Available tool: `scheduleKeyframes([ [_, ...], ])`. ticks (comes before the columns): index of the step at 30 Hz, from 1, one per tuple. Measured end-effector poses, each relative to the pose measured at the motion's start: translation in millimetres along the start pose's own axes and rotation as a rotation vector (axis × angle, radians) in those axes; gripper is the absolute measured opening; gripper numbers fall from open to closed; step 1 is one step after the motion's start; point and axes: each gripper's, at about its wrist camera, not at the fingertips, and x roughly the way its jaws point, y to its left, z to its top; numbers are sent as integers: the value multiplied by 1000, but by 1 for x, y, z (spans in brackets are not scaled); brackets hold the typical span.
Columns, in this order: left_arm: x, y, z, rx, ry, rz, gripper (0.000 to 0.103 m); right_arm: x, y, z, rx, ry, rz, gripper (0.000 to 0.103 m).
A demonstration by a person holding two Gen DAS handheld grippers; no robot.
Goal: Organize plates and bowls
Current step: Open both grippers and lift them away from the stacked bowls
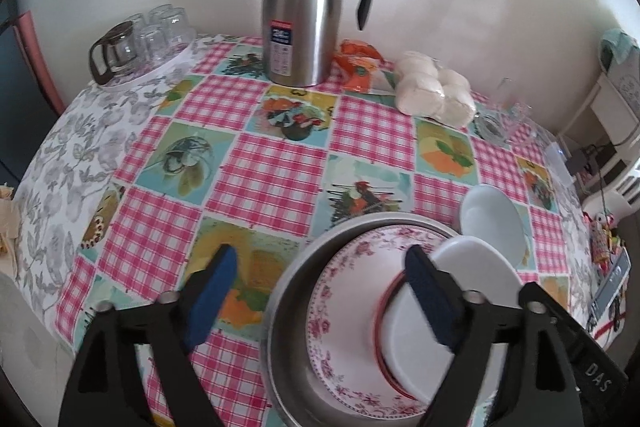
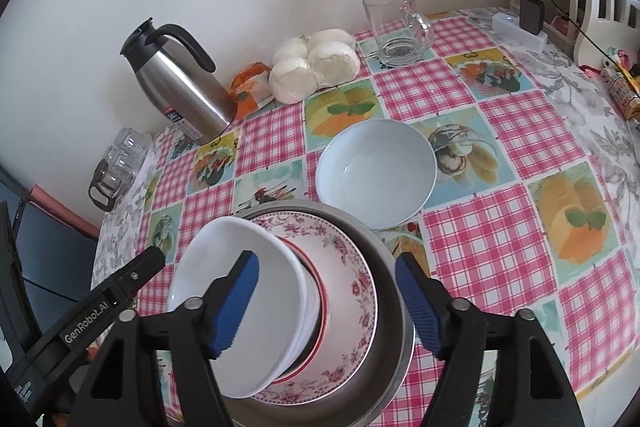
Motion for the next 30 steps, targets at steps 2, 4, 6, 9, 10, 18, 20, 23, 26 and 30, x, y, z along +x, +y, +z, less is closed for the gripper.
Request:
scheduleKeyframes([
  [2,0,2,0,-9,-7,15,89,0,-1,0,3,-6,1,80],
  [4,-1,4,0,-22,-16,26,90,0,-2,1,4,-14,2,83],
  [6,-1,5,0,-29,-20,34,91,-1,-3,1,2,-25,5,87],
  [9,-1,5,-1,-40,-24,42,92,-3,-4,2,-8,-45,3,94],
  [10,-1,5,-2,-43,-25,46,92,-3,-4,2,-16,-51,2,95],
  [18,-4,6,-2,-83,-41,66,92,-10,-7,3,-77,-99,2,103],
  [20,-6,7,-2,-94,-47,70,92,-13,-11,4,-77,-114,-7,103],
  [23,-9,6,-1,-106,-63,71,92,-17,-20,7,-73,-134,-34,103],
  [26,-12,2,1,-104,-81,66,92,-21,-30,11,-64,-145,-60,103],
  [30,-18,-9,5,-91,-116,42,93,-29,-45,19,-57,-158,-88,103],
])
